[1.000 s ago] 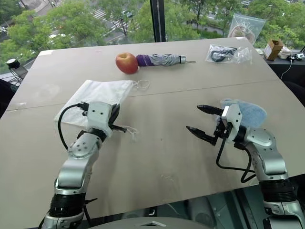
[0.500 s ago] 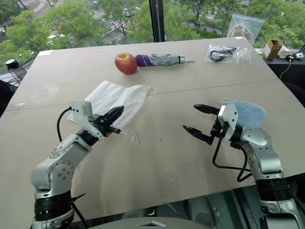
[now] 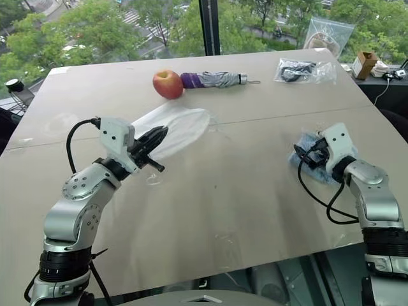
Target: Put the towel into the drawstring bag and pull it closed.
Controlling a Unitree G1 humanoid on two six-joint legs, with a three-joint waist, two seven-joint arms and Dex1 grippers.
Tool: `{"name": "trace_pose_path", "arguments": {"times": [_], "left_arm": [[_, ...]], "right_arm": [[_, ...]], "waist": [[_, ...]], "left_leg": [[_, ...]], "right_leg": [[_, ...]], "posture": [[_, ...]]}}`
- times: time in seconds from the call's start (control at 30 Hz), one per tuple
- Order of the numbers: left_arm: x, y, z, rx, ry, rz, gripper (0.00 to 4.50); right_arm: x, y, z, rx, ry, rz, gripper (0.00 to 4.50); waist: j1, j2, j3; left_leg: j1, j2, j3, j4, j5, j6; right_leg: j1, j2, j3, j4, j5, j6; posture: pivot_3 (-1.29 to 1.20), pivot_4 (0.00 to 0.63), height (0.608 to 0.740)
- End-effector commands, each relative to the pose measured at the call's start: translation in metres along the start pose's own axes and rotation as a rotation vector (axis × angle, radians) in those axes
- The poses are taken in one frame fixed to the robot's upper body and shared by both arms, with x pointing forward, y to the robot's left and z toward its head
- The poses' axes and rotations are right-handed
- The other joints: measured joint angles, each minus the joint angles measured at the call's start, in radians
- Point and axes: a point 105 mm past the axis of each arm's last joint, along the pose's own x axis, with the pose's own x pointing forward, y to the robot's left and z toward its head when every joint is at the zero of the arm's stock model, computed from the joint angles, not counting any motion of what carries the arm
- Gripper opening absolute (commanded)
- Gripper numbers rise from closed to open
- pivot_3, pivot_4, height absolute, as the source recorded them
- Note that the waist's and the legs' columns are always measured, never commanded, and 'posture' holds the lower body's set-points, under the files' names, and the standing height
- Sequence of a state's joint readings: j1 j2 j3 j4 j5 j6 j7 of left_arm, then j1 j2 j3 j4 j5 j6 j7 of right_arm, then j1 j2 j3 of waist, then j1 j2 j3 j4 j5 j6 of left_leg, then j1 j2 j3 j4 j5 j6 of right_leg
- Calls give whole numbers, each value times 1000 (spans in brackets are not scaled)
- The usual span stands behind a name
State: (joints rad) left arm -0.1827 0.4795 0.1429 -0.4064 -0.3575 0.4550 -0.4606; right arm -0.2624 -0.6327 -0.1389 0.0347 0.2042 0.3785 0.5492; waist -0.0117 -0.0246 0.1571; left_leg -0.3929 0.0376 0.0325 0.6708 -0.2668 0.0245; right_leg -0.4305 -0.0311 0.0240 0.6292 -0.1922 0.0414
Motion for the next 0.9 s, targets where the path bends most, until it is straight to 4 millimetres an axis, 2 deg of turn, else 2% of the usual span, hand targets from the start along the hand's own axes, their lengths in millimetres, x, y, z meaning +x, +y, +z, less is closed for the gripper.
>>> {"name": "trace_pose_path", "arguments": {"times": [0.03, 0.13, 0.4, 0.63, 0.77, 0.83, 0.87, 0.9], "left_arm": [[-1, 0, 8, 31, -25, 5, 61], [-1, 1, 7, 30, -20, 6, 61], [3, -2, 3, 33, -9, -13, 61], [2, 3, 4, 44, -8, -1, 61], [0, 2, 2, 44, -5, 5, 61], [0, 1, 2, 44, -6, 5, 0], [0, 1, 2, 44, -6, 6, 0], [0, 1, 2, 44, -7, 8, 0]], "right_arm": [[-15, -9, 14, -59, -14, -39, 4500], [-21, -5, 15, -46, 2, -25, 4500], [-20, 15, -18, 140, 164, 64, 4500], [-11, -7, -31, 4, 251, -62, 4500], [-12, -26, -49, 89, 334, -182, 4500], [-13, -28, -58, 144, 382, -208, 3534], [-14, -28, -62, 176, 403, -216, 3412], [-14, -27, -64, 203, 420, -222, 2772]], "waist": [[1, 0, 0], [0, 0, 0], [1, 0, 0], [0, -1, 0], [0, -3, -2], [4, -4, -2], [7, -4, -3], [9, -4, -3]], "left_leg": [[0, 0, 0, 0, 0, 0], [-1, 0, 0, 0, 0, 0], [-1, 0, 0, 1, 0, 0], [0, 0, 0, 1, 0, 0], [0, 0, 1, 3, 0, 0], [0, 0, 0, 5, 0, 0], [0, -1, 0, 5, 0, 0], [1, -1, -1, 6, 0, 0]], "right_leg": [[0, 0, 0, 0, 0, 0], [0, 0, -1, -1, 0, 0], [0, 0, 0, -1, 0, 0], [0, 0, 0, -1, 0, 0], [1, 0, 1, -1, 0, 0], [3, 0, 1, -1, -2, -2], [4, 0, 1, -1, -2, -2], [5, 0, 1, -1, -2, -2]], "posture": [[0, 150, 740], [0, 150, 740], [0, 150, 740], [0, 150, 740], [0, 150, 740], [0, 150, 740], [0, 150, 740], [0, 150, 740]]}}
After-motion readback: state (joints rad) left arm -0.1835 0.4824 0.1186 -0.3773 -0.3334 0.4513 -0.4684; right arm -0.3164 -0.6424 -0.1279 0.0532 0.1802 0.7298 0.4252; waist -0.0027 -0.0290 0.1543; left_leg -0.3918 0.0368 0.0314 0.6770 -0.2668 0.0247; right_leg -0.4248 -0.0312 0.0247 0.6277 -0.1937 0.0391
